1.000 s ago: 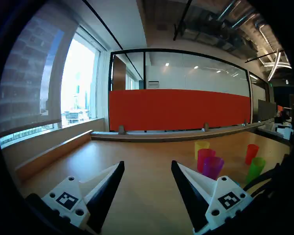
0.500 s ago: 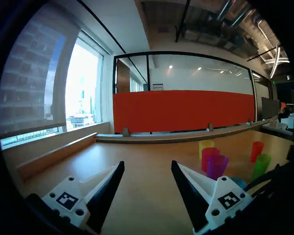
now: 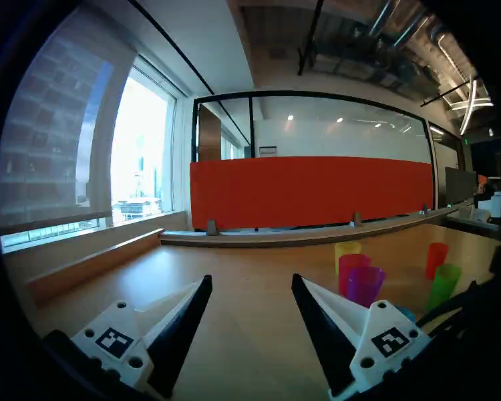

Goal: Pour water

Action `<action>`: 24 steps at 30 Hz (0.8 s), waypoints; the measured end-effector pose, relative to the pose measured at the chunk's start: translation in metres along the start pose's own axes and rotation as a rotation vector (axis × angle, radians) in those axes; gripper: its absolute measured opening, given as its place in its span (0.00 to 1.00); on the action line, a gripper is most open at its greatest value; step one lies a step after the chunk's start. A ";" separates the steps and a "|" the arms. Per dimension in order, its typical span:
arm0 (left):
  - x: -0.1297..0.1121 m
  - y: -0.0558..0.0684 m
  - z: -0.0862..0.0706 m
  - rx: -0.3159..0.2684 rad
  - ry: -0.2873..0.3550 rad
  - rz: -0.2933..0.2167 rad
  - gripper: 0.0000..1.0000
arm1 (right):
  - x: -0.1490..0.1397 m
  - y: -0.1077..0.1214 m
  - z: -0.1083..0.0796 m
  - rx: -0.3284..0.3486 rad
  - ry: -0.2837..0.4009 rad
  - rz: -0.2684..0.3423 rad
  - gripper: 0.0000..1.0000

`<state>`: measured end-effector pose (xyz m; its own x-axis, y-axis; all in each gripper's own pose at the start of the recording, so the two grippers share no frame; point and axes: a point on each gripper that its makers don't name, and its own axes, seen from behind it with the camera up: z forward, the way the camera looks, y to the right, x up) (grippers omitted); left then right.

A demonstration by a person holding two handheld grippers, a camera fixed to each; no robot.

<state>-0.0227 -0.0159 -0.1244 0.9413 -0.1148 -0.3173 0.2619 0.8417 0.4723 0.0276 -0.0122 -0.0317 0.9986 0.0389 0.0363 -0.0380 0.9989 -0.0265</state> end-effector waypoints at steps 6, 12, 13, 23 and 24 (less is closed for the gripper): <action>0.002 0.004 0.001 -0.005 0.013 0.002 0.88 | -0.002 0.005 -0.001 -0.008 -0.003 -0.008 0.97; 0.005 0.007 0.005 -0.010 0.037 0.001 0.88 | 0.000 0.006 -0.001 -0.011 -0.005 -0.008 0.97; 0.004 0.007 0.005 -0.011 0.039 -0.005 0.88 | 0.000 0.006 -0.001 -0.010 -0.004 -0.008 0.97; -0.006 0.005 0.008 -0.023 0.049 -0.023 0.88 | 0.004 0.007 -0.003 -0.013 0.001 0.000 0.97; -0.008 0.005 0.008 -0.022 0.048 -0.019 0.88 | 0.004 0.007 -0.003 -0.012 0.001 0.001 0.97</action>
<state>-0.0270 -0.0154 -0.1132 0.9249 -0.1061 -0.3651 0.2743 0.8512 0.4474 0.0310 -0.0048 -0.0348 0.9986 0.0394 0.0353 -0.0381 0.9985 -0.0382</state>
